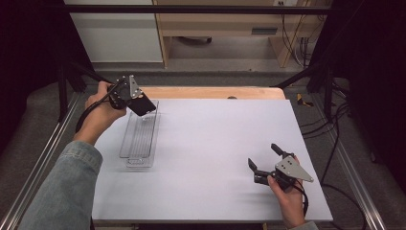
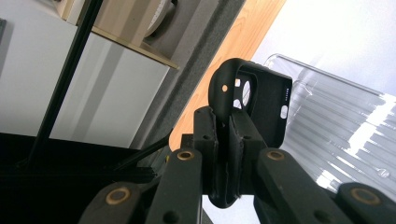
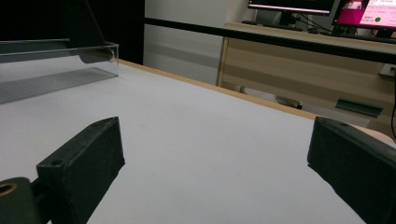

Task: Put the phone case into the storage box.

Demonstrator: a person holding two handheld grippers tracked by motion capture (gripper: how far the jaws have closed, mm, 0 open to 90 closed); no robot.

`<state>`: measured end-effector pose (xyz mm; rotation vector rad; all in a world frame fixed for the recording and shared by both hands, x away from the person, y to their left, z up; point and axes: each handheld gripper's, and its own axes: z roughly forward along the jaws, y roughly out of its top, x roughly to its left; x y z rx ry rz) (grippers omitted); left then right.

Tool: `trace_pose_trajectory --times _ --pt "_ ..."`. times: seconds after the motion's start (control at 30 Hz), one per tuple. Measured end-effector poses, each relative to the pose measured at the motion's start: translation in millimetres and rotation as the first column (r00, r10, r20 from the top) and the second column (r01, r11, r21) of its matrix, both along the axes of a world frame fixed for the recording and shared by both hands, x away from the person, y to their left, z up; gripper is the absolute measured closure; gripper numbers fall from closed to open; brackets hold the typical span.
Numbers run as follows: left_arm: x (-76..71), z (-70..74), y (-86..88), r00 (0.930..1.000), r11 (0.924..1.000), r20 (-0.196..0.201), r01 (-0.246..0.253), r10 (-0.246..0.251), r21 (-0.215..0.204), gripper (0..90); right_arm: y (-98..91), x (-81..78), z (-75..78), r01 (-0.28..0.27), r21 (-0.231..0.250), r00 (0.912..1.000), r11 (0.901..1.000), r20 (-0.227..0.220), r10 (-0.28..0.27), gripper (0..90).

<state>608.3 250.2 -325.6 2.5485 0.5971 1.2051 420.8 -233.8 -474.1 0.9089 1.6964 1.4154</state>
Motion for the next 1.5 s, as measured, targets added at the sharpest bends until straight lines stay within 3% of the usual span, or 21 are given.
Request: trace_pose_trajectory --times 0.73,1.03,1.5 --pt "5.1 -10.8 -14.0 0.9992 0.9987 -0.03 0.03 -0.029 0.041 82.8 -1.3 -2.8 1.6 -0.004 0.008 1.0 1.0 -0.006 0.004 4.3" --pt "7.9 -11.5 -12.1 0.9993 0.9985 -0.031 0.025 -0.024 0.048 82.8 -1.7 -13.1 2.2 -0.018 0.024 0.9998 0.9996 -0.003 0.018 4.1" --pt "8.7 -10.7 -9.4 0.9989 0.9986 -0.036 0.03 -0.029 0.043 82.8 2.4 -11.7 0.7 -0.025 0.02 0.9997 0.9995 -0.003 0.025 4.0"
